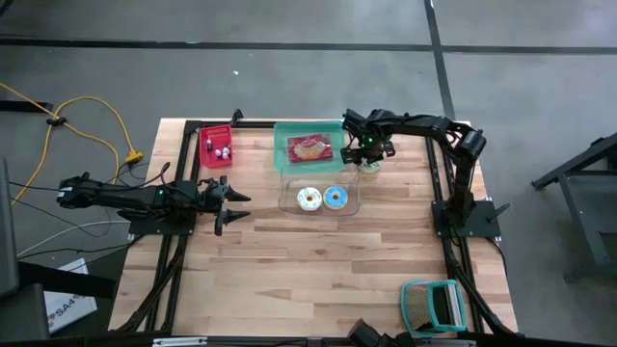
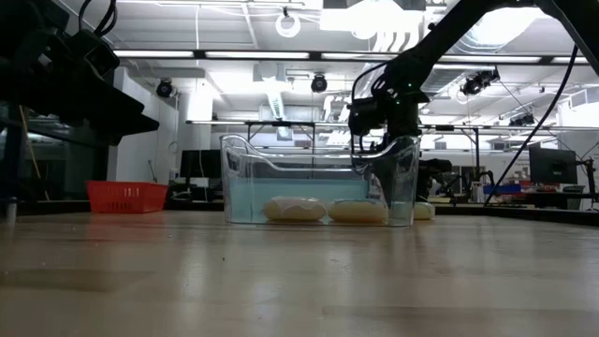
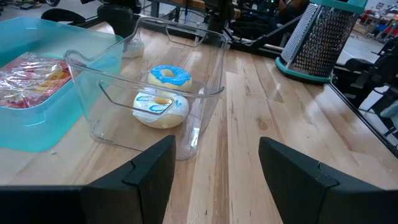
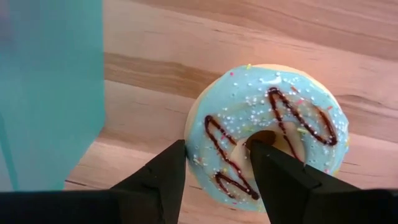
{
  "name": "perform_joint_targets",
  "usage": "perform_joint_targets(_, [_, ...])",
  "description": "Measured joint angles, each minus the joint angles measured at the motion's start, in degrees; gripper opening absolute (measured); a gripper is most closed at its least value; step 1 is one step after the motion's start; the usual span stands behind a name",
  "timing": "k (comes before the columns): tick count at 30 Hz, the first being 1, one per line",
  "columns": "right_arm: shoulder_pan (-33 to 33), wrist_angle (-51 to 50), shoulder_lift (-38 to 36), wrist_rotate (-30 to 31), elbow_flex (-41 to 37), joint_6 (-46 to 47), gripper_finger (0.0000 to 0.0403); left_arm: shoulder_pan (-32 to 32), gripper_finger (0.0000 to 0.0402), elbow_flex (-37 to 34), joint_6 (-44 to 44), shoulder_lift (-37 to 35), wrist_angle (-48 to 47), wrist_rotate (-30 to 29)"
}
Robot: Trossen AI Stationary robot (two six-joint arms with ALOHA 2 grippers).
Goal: Pick & Place Food Item
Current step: Put the green donut into the transparent bin
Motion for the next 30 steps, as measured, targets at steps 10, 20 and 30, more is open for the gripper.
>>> perform_joint_targets(10, [0.0, -0.1, 0.0, 1.2, 0.0, -0.6, 0.0169, 0.0, 0.0225, 0.0, 0.0, 0.0, 0.0, 0.0])
perform_joint_targets(20, [0.0, -0.1, 0.0, 1.9, 0.0, 0.0, 0.0124, 0.0, 0.0225, 0.0, 0.0, 0.0, 0.0, 0.0])
perform_joint_targets(30, [0.0, 0.0, 0.0, 2.0, 0.0, 0.9, 0.0106, 0.0, 0.0225, 0.0, 0.0, 0.0, 0.0, 0.0])
